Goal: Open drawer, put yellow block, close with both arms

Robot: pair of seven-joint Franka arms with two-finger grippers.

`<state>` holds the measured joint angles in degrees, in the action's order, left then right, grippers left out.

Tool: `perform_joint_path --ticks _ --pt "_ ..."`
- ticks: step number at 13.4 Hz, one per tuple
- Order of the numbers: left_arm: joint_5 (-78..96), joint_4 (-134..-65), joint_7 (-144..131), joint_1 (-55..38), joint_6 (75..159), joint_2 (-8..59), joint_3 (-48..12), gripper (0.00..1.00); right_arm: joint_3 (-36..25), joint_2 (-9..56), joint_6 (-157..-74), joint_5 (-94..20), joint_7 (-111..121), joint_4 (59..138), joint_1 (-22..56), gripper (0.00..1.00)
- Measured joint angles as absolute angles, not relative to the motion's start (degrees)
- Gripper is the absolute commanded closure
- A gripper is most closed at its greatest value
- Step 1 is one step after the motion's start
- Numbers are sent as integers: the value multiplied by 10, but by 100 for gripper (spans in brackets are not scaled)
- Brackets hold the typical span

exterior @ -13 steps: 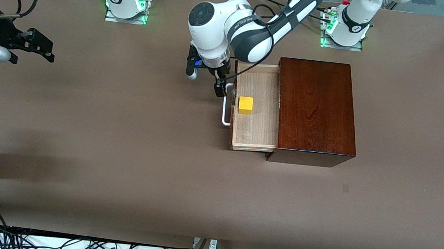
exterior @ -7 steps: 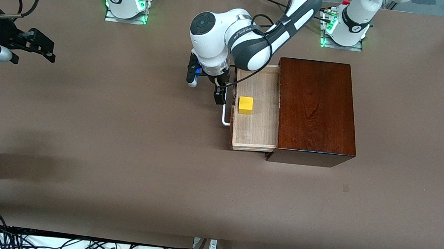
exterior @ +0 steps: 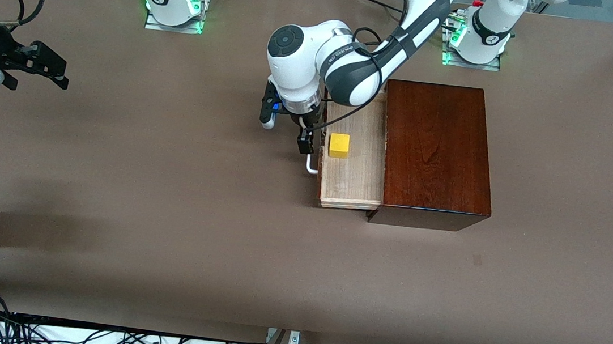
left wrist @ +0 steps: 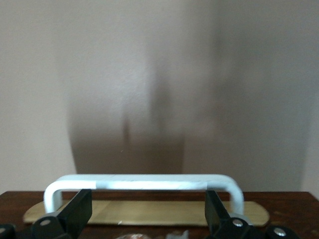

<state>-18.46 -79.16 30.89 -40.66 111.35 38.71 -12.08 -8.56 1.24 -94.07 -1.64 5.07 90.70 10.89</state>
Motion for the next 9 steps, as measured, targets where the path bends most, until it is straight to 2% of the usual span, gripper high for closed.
perform_joint_path --ticks 9 --pt "-185 -788 310 -397 1107 387 -119 0 -86 12 -944 -16 50 907 106 0"
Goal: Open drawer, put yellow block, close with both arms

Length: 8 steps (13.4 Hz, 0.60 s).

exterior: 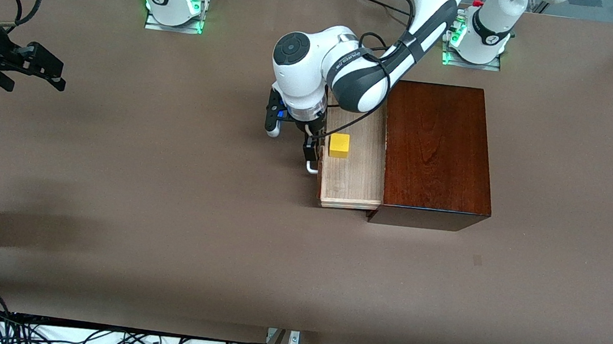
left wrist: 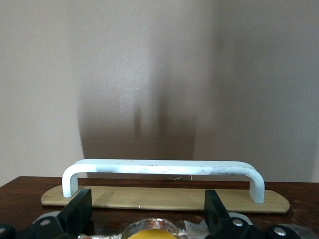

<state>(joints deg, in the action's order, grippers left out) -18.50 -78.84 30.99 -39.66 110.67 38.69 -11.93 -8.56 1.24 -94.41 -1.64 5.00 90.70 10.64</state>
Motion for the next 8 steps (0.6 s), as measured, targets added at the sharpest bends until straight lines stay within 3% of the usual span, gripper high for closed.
perform_joint_path --ticks 8 --pt "-211 -780 309 -396 1036 387 -121 0 -86 12 -944 -16 50 907 106 0"
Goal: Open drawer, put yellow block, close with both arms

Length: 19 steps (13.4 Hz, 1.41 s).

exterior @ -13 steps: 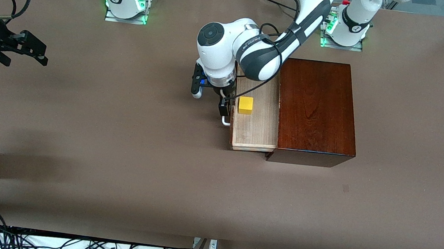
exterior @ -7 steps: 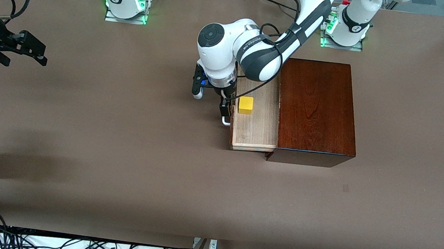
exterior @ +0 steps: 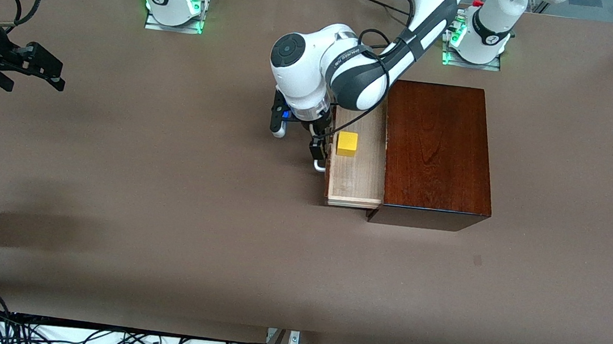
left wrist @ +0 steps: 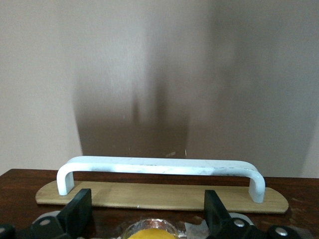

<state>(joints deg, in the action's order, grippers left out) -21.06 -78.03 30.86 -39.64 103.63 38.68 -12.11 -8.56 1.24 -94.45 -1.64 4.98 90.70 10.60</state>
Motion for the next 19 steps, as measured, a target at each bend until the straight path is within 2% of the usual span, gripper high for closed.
perform_joint_path --ticks 19 --pt "-225 -785 309 -324 960 386 -130 0 -86 12 -945 -16 50 907 106 0"
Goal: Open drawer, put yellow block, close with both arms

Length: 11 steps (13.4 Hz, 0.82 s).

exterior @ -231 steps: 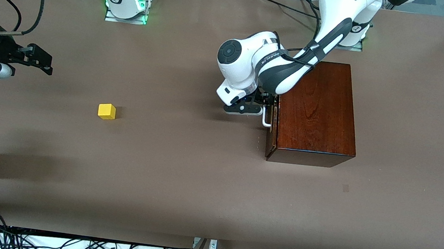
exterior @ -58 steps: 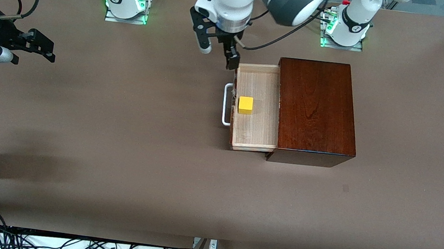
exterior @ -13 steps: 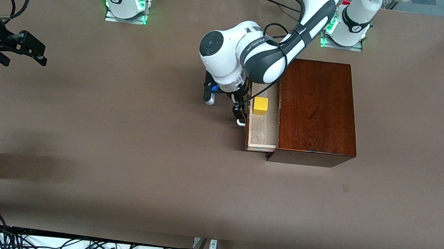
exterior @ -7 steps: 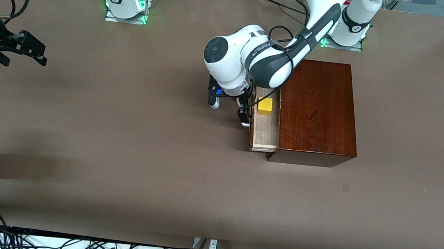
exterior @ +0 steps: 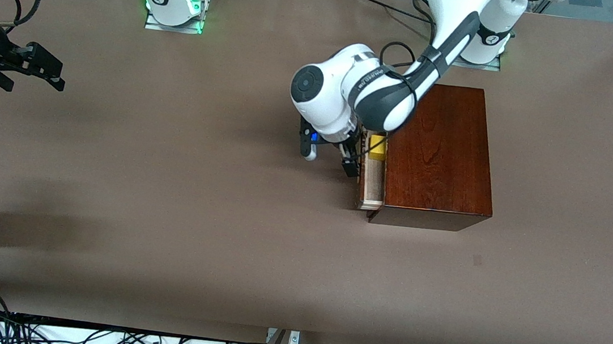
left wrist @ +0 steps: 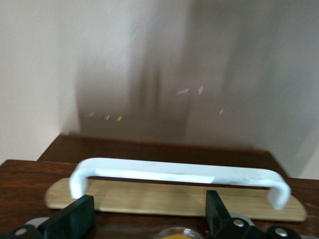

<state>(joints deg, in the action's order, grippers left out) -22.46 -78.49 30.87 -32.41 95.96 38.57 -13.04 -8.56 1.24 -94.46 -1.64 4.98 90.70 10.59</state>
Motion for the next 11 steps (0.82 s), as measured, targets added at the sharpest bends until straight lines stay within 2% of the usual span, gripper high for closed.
perform_joint_path --ticks 11 --pt "-229 -788 310 -297 949 384 -127 0 -86 12 -945 -16 50 907 106 0"
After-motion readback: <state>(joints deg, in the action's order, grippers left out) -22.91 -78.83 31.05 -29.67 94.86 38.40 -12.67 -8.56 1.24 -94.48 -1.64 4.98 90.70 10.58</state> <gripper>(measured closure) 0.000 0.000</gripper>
